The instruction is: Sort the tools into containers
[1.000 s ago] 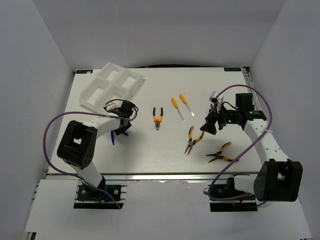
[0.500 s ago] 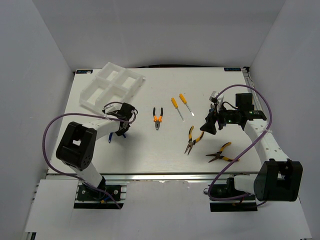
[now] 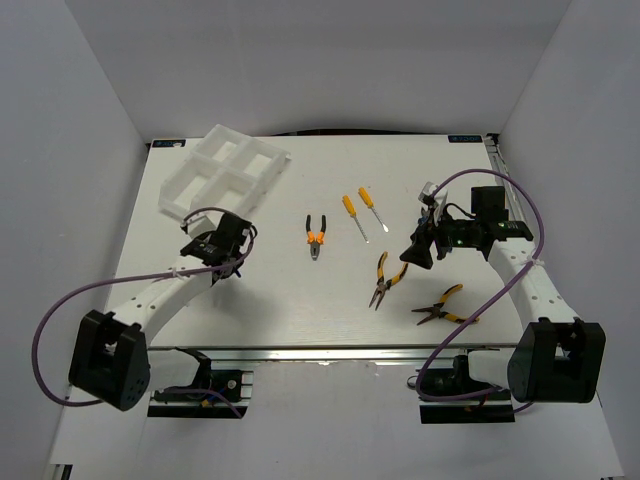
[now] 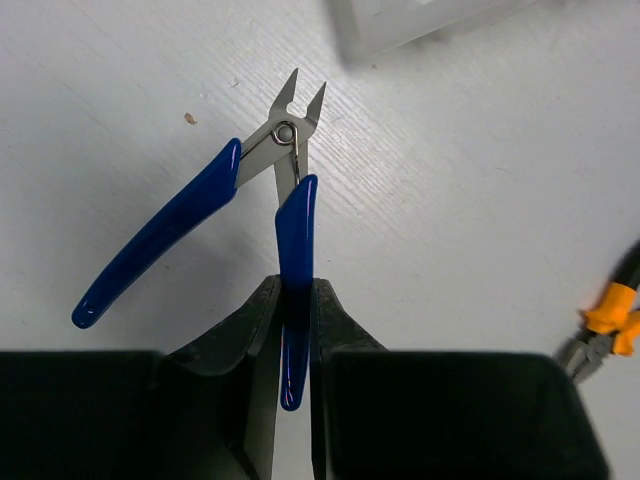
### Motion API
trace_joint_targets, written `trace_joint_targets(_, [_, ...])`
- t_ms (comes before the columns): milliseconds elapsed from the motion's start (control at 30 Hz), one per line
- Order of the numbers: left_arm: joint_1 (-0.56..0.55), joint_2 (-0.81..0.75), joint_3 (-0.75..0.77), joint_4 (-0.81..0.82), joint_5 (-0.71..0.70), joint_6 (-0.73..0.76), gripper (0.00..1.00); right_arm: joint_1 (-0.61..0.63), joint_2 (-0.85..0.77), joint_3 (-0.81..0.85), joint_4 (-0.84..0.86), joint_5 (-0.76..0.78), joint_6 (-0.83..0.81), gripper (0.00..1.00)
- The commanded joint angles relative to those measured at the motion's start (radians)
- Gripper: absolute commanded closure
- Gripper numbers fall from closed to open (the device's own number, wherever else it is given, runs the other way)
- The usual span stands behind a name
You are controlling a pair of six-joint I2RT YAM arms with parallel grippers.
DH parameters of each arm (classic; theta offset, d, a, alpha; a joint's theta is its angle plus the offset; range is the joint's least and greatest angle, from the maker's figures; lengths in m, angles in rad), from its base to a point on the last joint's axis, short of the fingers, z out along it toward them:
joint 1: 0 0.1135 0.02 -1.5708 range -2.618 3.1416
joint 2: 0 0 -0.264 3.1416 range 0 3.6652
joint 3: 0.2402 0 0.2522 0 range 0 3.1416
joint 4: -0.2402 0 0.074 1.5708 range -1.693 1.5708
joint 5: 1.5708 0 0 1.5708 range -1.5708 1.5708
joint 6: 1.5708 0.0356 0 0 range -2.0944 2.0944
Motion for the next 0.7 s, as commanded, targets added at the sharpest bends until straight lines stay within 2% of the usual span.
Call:
trace_joint_targets(0, [-0.004,-0.053,0.082,-0.025,-0.035,0.077,1.00,0.006,-0.017,0.007,0.018,-0.033,0.003,0.22])
trace_joint_targets(100, [-0.004,-0.024,0.167,-0.015,-0.039,0.193,1.00,0.006,-0.016,0.012,0.019,-0.042,0.003,0.22])
trace_joint_targets(233, [0.021,0.090,0.340,0.008,0.001,0.388,1.00,0.006,-0.011,0.022,0.021,-0.045,0.002,0.22])
trace_joint_targets(433, [0.188,0.248,0.525,0.111,0.336,0.579,1.00,0.006,-0.012,0.026,0.025,-0.045,-0.001,0.22])
trace_joint_targets(667, [0.262,0.483,0.714,0.061,0.501,0.705,1.00,0.007,-0.009,0.019,0.035,-0.041,-0.002,0.22])
